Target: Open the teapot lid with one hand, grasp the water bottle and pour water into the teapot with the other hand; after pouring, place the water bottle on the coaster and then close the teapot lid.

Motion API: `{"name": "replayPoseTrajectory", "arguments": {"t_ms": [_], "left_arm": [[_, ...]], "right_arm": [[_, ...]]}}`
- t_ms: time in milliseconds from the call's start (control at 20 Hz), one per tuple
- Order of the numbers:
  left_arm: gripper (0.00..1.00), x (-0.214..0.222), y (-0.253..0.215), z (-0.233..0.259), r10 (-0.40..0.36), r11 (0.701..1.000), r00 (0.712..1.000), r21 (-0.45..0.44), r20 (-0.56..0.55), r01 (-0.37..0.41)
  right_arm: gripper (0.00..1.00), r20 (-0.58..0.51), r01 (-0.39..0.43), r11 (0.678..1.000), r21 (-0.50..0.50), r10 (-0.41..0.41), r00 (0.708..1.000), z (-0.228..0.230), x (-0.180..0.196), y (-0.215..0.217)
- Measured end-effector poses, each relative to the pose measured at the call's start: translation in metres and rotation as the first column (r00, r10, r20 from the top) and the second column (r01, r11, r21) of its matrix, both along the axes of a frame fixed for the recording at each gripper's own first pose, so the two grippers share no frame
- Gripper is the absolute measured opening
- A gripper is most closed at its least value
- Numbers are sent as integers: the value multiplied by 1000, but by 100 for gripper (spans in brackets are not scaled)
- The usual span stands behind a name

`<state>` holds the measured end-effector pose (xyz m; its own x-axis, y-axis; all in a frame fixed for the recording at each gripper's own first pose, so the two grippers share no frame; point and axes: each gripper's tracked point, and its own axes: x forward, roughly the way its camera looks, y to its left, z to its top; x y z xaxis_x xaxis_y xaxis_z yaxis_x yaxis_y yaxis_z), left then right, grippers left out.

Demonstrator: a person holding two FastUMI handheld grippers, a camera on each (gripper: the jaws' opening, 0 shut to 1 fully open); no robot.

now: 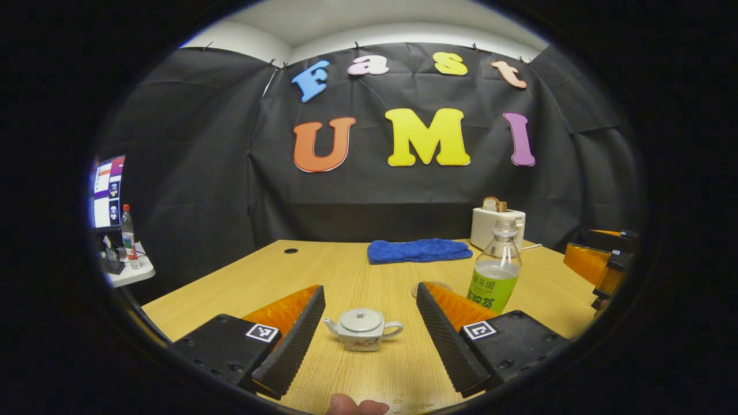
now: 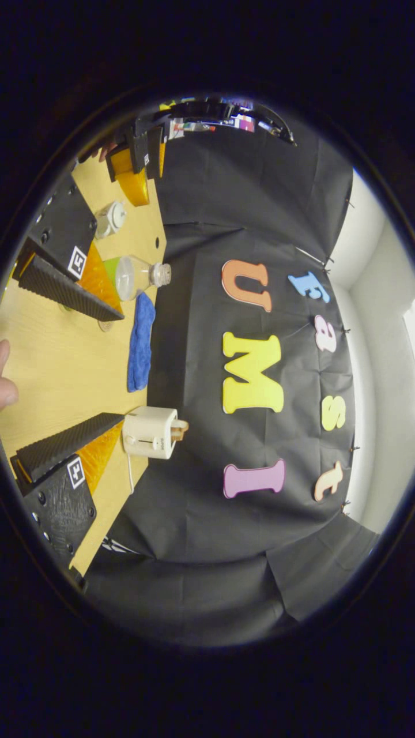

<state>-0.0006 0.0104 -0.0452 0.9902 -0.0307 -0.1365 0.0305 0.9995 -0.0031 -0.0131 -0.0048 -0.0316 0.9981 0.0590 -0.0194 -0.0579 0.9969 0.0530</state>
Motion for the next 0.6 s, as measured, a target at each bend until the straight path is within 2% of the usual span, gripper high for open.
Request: {"name": "replayPoseTrajectory", "arguments": {"t_ms": [350, 600], "left_arm": [[99, 23, 4, -39, -7, 1000, 992, 24, -126, 10], [78, 38, 4, -48, -1, 999, 985, 34, -171, 7]], "right_arm": [[96, -57, 27, 999, 20, -26, 998, -22, 5, -18], [95, -66, 42, 999, 27, -40, 997, -27, 5, -28]]}}
